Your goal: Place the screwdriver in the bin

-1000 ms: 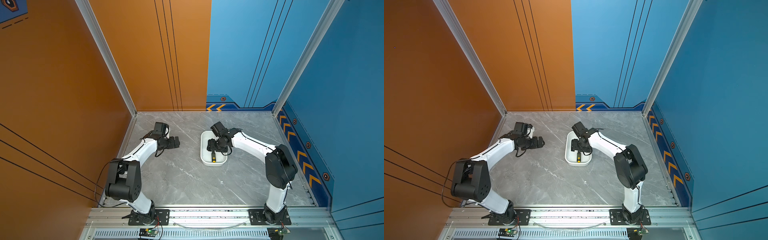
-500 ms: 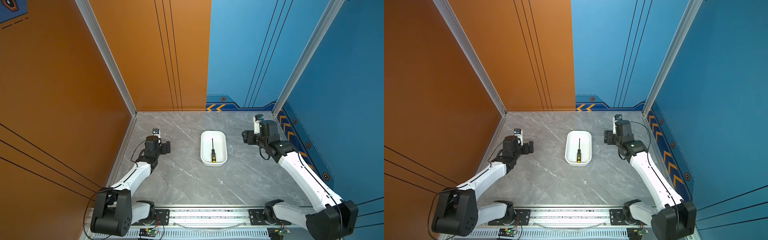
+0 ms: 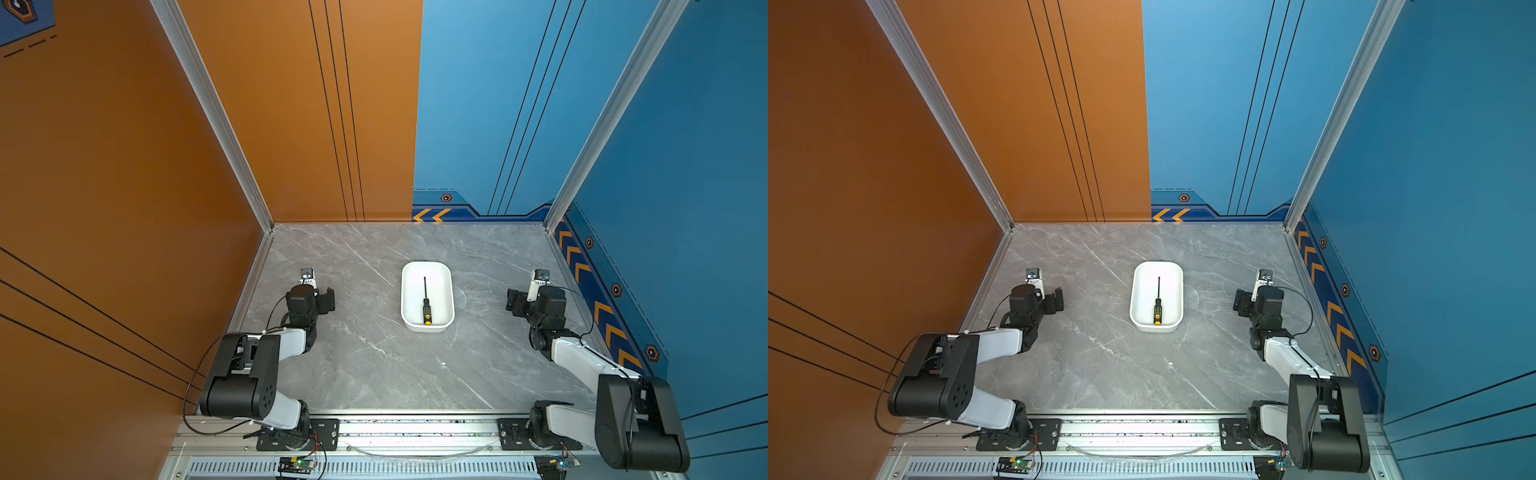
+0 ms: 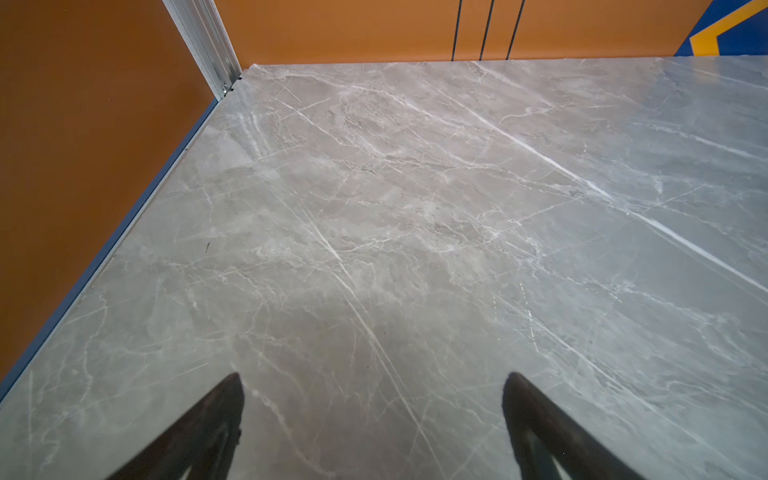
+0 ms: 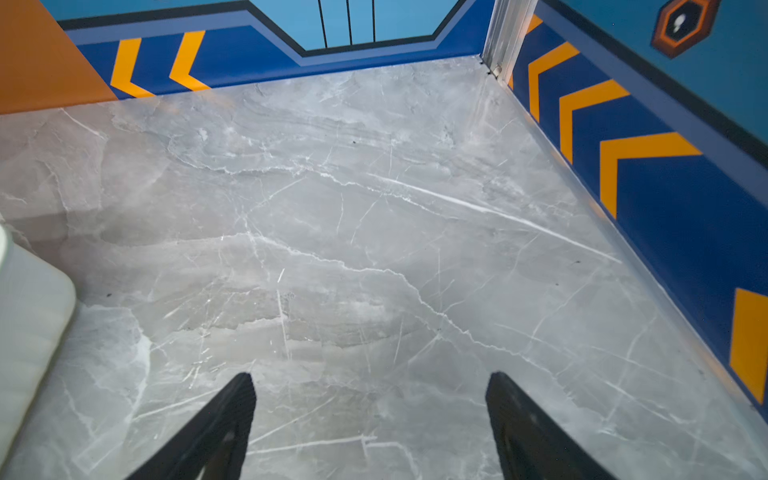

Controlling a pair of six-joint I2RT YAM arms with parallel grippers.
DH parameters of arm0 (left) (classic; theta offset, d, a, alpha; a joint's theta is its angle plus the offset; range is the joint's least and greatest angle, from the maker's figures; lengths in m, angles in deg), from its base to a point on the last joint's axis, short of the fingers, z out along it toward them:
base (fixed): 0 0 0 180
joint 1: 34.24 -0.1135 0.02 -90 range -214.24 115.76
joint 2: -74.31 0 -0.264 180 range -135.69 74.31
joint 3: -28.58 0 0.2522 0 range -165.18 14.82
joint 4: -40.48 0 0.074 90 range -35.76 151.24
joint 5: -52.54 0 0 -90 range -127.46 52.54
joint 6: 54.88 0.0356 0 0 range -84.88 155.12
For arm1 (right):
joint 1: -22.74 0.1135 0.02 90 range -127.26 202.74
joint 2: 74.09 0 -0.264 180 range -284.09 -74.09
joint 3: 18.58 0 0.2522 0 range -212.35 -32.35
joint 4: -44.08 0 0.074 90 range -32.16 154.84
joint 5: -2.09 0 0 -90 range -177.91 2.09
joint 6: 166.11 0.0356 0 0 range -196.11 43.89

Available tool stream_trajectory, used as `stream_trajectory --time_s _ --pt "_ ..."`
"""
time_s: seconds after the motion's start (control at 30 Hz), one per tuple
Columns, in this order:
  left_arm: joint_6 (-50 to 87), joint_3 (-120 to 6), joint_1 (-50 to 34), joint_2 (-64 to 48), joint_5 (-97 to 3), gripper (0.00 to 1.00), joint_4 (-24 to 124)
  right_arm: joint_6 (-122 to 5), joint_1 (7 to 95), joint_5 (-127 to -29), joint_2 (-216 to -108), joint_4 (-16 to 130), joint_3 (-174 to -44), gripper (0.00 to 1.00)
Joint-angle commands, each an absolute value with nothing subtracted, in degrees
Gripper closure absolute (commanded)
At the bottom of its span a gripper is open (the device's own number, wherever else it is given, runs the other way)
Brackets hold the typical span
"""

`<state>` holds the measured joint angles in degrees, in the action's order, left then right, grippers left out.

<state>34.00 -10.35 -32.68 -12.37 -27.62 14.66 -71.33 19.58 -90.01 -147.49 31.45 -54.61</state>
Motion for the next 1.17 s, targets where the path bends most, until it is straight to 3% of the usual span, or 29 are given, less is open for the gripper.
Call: stream_trajectory --time_s 0.0,0.07,0.2,0.27,0.47,0.5,1.13 --pt "35.6 -8.0 -32.3 -14.0 -28.8 0.02 5.1 -70.0 20.1 -89.4 -152.4 10.3 -51.1 0.15" --pt "35.8 -6.2 -32.4 -15.8 -28.9 0.02 -1.2 -69.8 20.4 -88.2 -156.2 3.6 -49.8 0.14" --pt "35.6 -7.0 -32.3 -15.4 -28.3 0.02 1.3 -71.1 21.4 -86.3 -164.0 -2.4 -50.8 0.15" --pt "35.6 -7.0 -32.3 -15.4 -28.2 0.02 1.3 -72.4 21.7 -86.3 -161.8 8.0 -53.9 0.15" --pt "35.6 -7.0 -32.2 -15.3 -28.1 0.02 1.3 -72.4 22.7 -88.8 -162.8 4.9 -53.5 0.07" --pt "35.6 -7.0 -32.2 -15.3 -28.1 0.02 1.3 -72.3 22.7 -89.9 -162.5 6.3 -53.8 0.00" --pt "35.7 -7.1 -32.2 -15.4 -28.0 0.02 1.3 -72.4 23.3 -91.5 -162.7 5.9 -53.8 0.00"
